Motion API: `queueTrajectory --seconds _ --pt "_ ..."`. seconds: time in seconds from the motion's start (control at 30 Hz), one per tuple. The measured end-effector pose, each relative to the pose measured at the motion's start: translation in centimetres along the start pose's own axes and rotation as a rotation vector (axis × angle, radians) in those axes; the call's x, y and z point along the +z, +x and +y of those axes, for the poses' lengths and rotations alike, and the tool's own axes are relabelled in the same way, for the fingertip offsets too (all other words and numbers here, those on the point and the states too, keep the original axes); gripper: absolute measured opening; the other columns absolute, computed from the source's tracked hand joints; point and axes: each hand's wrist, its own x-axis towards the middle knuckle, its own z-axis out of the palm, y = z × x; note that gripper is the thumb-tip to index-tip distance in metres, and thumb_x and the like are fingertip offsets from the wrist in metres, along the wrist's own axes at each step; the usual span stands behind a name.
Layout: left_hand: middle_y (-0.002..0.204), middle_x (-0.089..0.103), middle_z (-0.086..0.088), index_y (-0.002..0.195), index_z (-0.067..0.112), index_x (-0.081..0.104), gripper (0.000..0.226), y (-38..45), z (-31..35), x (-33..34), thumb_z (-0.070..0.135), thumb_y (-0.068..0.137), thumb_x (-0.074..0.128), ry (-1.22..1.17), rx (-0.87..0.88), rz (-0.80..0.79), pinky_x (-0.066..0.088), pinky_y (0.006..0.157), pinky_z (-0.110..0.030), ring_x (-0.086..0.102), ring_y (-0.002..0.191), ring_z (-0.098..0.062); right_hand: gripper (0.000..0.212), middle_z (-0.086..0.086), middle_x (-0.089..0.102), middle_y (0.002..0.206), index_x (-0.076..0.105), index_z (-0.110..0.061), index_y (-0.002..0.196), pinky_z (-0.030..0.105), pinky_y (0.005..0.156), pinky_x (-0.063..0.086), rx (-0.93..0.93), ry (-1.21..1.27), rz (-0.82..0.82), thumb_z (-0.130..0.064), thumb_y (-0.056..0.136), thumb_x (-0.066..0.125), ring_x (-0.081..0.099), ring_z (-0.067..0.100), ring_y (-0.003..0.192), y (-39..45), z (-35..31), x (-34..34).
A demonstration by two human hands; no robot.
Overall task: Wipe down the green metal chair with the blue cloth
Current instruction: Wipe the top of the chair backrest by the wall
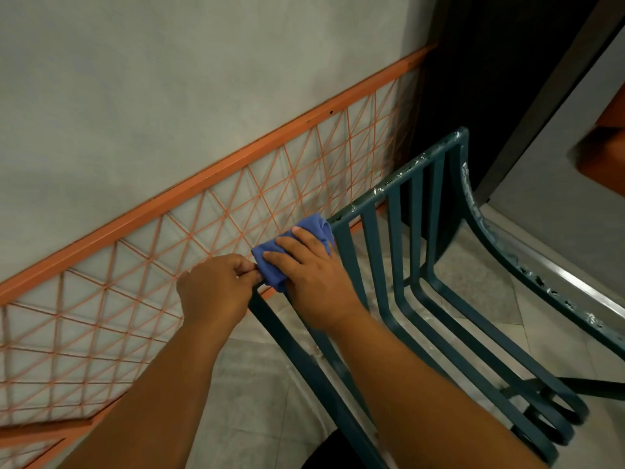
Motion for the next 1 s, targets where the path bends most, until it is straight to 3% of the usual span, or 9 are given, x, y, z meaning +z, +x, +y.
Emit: queueTrajectory --seconds 0.1,0.27,0.4,0.47,0.53,0.67,0.77,0.9,1.0 --pt "0.076 0.063 0.014 0.077 0.032 0.070 0.011 -0.1 0.1 0.0 0.041 0.083 0.067 -0.048 -0.023 0.008 0.043 0.082 -0.037 0.054 0.076 -0.010 0.037 0.004 0.060 0.123 0.063 -0.018 0.115 0.048 0.108 0.029 0.025 -0.027 -0.065 -0.020 0.081 0.048 0.042 0.029 0.127 1.0 2.5 -1.5" --pt "0.068 0.055 0.021 0.066 0.040 0.060 0.018 0.0 0.1 0.1 0.040 0.083 0.066 -0.037 -0.071 -0.015 0.041 0.094 -0.048 0.056 0.084 -0.011 0.020 0.003 0.064 0.097 0.065 -0.016 0.088 0.057 0.104 0.030 0.215 -0.083 -0.072 -0.022 0.080 0.048 0.048 0.032 0.113 3.0 0.4 -0.6" --pt "0.064 0.052 0.021 0.067 0.039 0.059 0.019 0.0 0.1 0.3 0.040 0.084 0.066 0.004 -0.081 0.000 0.037 0.098 -0.051 0.052 0.078 -0.009 0.034 0.003 0.060 0.124 0.064 -0.019 0.115 0.050 0.110 0.028 -0.005 0.032 -0.076 -0.016 0.083 0.054 0.042 0.029 0.126 0.6 2.2 -1.4" --pt "0.063 0.051 0.022 0.068 0.038 0.060 0.018 0.0 0.2 0.4 0.040 0.085 0.066 -0.006 -0.071 0.011 0.037 0.099 -0.053 0.051 0.076 -0.008 0.039 0.003 0.055 0.133 0.061 -0.021 0.121 0.051 0.108 0.032 -0.018 0.033 -0.118 -0.013 0.082 0.059 0.039 0.030 0.131 0.4 4.3 -2.4" --pt "0.066 0.053 0.021 0.068 0.038 0.061 0.018 -0.1 0.4 0.5 0.039 0.085 0.066 -0.013 -0.061 0.024 0.036 0.100 -0.053 0.050 0.076 -0.008 0.034 0.003 0.057 0.129 0.062 -0.021 0.118 0.051 0.107 0.033 0.088 0.002 -0.107 -0.019 0.085 0.053 0.039 0.030 0.130 1.2 5.1 -3.1" --pt "0.067 0.056 0.019 0.068 0.037 0.060 0.019 -0.1 0.4 0.6 0.038 0.085 0.067 -0.008 -0.052 0.038 0.036 0.099 -0.052 0.054 0.076 -0.010 0.028 0.004 0.065 0.104 0.068 -0.016 0.096 0.050 0.105 0.029 0.216 -0.076 -0.088 -0.024 0.083 0.044 0.048 0.035 0.116 3.2 2.7 -2.3" --pt "0.064 0.055 0.018 0.067 0.039 0.059 0.020 0.0 0.1 0.6 0.039 0.085 0.067 0.006 -0.064 0.037 0.039 0.097 -0.052 0.053 0.075 -0.011 0.039 0.002 0.065 0.109 0.068 -0.019 0.106 0.057 0.106 0.029 0.090 -0.018 -0.136 -0.025 0.081 0.039 0.047 0.032 0.117 2.1 1.1 -1.5" --pt "0.065 0.056 0.018 0.067 0.038 0.060 0.018 -0.1 0.0 0.6 0.040 0.085 0.066 0.004 -0.063 0.024 0.040 0.096 -0.053 0.054 0.076 -0.011 0.041 0.000 0.056 0.132 0.062 -0.025 0.122 0.047 0.110 0.026 -0.037 0.061 -0.177 -0.014 0.083 0.057 0.039 0.027 0.130 0.6 3.3 -2.4" --pt "0.066 0.055 0.020 0.068 0.038 0.061 0.018 -0.1 0.2 0.5 0.040 0.085 0.065 0.002 -0.053 0.022 0.039 0.097 -0.053 0.053 0.077 -0.009 0.028 0.002 0.062 0.115 0.065 -0.022 0.110 0.045 0.106 0.027 0.086 -0.081 -0.148 -0.028 0.088 0.049 0.044 0.028 0.118 1.9 2.8 -2.7"
